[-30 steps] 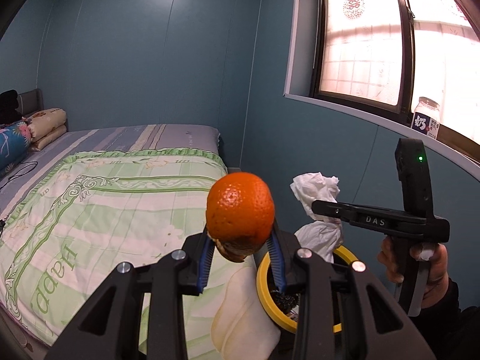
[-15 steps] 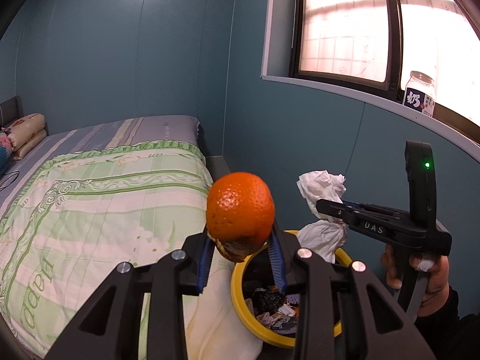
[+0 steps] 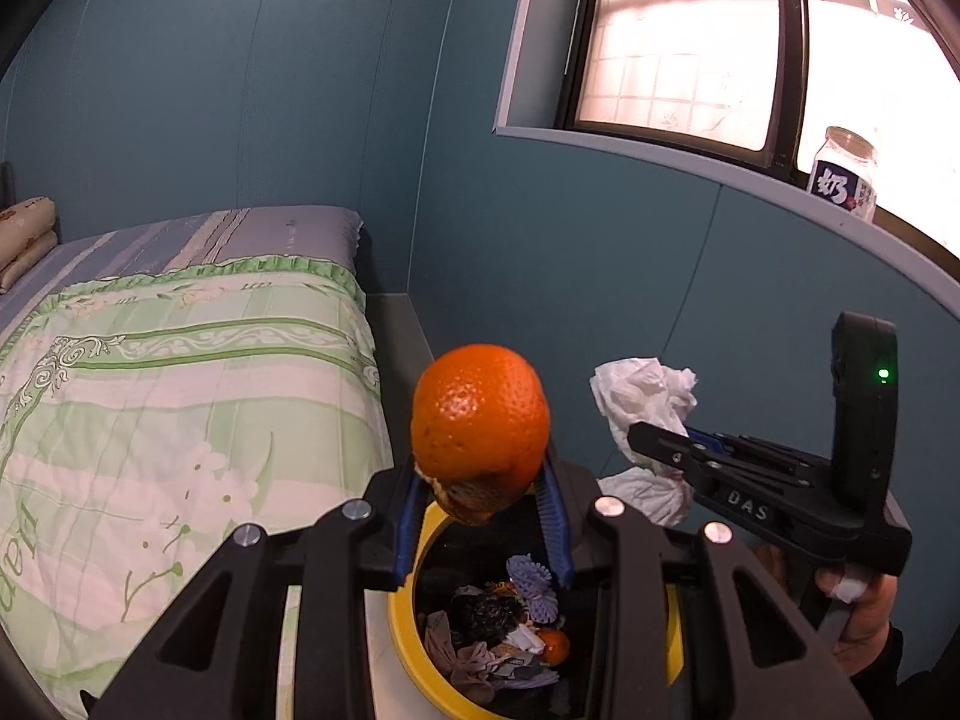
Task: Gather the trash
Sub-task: 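Carry the orange peel and white tissue over the bin with both tools, then open both tools to drop the peel and tissue into the bin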
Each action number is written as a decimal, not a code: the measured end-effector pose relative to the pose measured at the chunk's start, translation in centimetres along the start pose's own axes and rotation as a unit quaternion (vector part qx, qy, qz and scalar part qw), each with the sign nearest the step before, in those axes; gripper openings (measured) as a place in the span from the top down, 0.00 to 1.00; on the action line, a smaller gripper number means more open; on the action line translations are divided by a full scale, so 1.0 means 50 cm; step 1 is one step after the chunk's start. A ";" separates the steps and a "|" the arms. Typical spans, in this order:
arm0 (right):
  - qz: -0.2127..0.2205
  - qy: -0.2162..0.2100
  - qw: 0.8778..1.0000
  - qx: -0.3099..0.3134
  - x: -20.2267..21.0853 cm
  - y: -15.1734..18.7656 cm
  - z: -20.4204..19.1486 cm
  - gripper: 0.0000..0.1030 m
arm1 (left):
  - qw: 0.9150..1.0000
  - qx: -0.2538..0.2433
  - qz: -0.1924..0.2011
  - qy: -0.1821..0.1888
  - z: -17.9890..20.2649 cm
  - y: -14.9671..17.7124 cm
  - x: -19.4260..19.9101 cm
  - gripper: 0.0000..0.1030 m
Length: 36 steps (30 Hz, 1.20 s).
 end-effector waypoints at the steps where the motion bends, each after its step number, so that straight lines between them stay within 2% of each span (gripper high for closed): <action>1: -0.003 0.008 1.000 0.004 -0.004 0.004 0.001 0.82 | 1.000 0.001 -0.003 0.001 0.000 0.003 -0.008 0.70; 7: -0.031 0.018 0.999 -0.005 -0.033 0.023 0.017 0.82 | 0.998 0.024 -0.049 0.022 -0.017 0.044 -0.077 0.70; 14: -0.072 0.005 0.997 -0.016 -0.070 0.054 0.025 0.82 | 0.994 0.045 -0.094 0.035 -0.037 0.099 -0.138 0.70; 20: -0.085 -0.006 0.996 -0.011 -0.081 0.064 0.017 0.82 | 0.992 0.046 -0.110 0.036 -0.036 0.119 -0.154 0.70; 31: -0.095 -0.001 0.995 -0.012 -0.092 0.066 0.024 0.81 | 0.991 0.047 -0.118 0.039 -0.035 0.124 -0.163 0.69; 34: -0.096 0.004 0.995 -0.020 -0.097 0.063 0.031 0.74 | 0.991 0.050 -0.119 0.045 -0.035 0.124 -0.164 0.68; 36: -0.096 0.010 0.995 -0.027 -0.098 0.061 0.038 0.68 | 0.991 0.049 -0.117 0.044 -0.035 0.125 -0.162 0.63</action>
Point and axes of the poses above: each gripper's, at about its wrist camera, not at the fingertips, and x roughly against the way its jaws point, z to its right, y to its underside, the point moved 3 cm from there along -x, roughly the way its jaws point, and after that the axes turned 5 degrees about y, right-handed, at the moved point
